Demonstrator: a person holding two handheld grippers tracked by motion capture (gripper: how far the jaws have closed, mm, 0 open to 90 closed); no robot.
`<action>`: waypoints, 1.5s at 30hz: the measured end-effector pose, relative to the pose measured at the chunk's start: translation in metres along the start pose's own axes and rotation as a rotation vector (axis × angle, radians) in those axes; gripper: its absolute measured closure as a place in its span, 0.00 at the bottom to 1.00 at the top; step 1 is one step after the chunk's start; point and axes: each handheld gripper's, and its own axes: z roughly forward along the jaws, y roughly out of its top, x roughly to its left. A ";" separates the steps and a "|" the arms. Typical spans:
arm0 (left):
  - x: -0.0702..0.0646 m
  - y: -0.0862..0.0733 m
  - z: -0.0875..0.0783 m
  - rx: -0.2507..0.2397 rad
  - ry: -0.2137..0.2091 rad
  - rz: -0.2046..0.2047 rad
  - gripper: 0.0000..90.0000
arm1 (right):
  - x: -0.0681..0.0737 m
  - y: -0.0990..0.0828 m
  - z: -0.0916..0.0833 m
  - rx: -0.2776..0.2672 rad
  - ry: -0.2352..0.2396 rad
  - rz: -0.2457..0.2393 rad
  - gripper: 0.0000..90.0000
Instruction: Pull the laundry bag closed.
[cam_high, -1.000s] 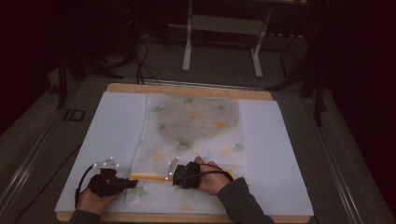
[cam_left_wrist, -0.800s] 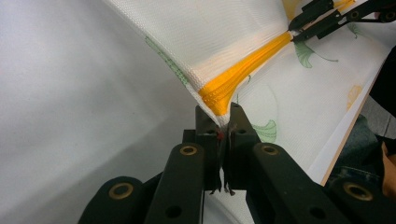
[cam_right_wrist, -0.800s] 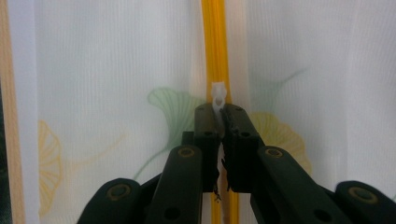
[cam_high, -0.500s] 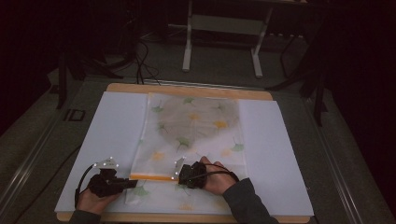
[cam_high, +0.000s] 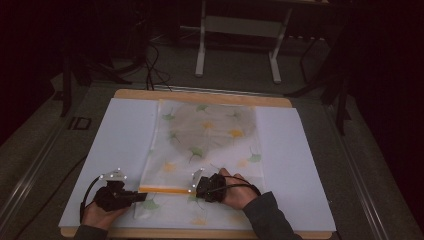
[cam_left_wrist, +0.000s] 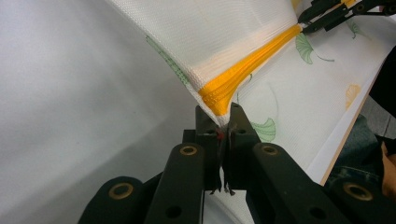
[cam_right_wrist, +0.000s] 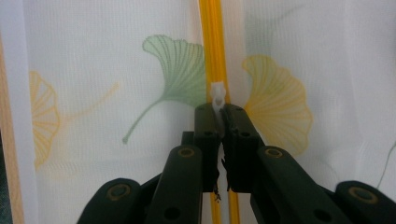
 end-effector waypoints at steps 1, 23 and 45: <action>0.000 0.000 0.000 0.000 0.001 -0.001 0.97 | 0.000 -0.002 -0.001 0.005 -0.002 0.001 0.95; 0.000 0.000 -0.001 -0.001 0.003 -0.002 0.97 | -0.002 -0.021 -0.007 0.026 -0.024 0.023 0.95; 0.001 0.000 -0.001 0.001 0.003 -0.003 0.97 | -0.001 -0.037 -0.013 0.036 -0.036 0.045 0.95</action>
